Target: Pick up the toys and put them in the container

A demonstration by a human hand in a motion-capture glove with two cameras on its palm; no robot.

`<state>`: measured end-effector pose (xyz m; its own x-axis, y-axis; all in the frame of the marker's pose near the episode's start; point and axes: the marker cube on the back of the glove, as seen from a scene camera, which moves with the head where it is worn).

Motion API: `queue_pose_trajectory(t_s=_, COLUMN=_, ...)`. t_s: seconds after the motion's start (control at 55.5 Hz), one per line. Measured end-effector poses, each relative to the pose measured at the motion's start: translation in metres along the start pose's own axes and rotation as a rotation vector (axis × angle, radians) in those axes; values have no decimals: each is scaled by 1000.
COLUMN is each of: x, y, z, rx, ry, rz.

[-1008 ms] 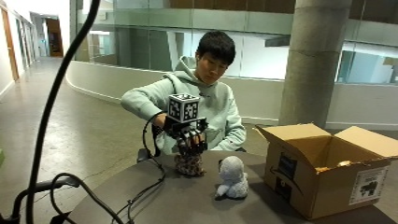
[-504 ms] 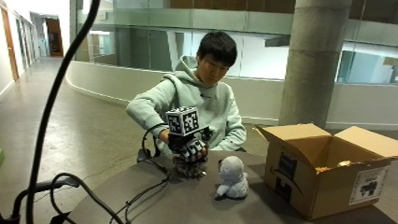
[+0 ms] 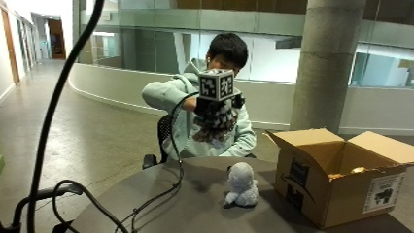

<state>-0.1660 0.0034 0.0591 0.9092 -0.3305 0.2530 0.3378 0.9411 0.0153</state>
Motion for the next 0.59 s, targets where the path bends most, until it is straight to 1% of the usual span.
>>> queue_pose_trajectory(t_s=0.036, x=-15, y=-5, z=-23, rx=42, ry=7, rz=-57)
queue_pose_trajectory(t_s=0.072, x=-24, y=-17, z=-47, rx=113, ry=16, rz=-80)
queue_pose_trajectory(t_s=0.162, x=-52, y=-39, z=-92, rx=268, ry=-17, rz=-101)
queue_pose_trajectory(t_s=0.252, x=-85, y=-62, z=-130, rx=431, ry=-109, rz=-114)
queue_pose_trajectory(t_s=0.324, x=-105, y=-84, z=-150, rx=543, ry=-182, rz=-122)
queue_pose_trajectory(t_s=0.414, x=-122, y=-111, z=-162, rx=650, ry=-221, rz=-109)
queue_pose_trajectory(t_s=0.468, x=-133, y=-125, z=-162, rx=682, ry=-221, rz=-95)
queue_pose_trajectory(t_s=0.522, x=-139, y=-139, z=-157, rx=675, ry=-217, rz=-88)
queue_pose_trajectory(t_s=0.558, x=-138, y=-152, z=-151, rx=648, ry=-211, rz=-77)
queue_pose_trajectory(t_s=0.594, x=-145, y=-161, z=-142, rx=577, ry=-200, rz=-63)
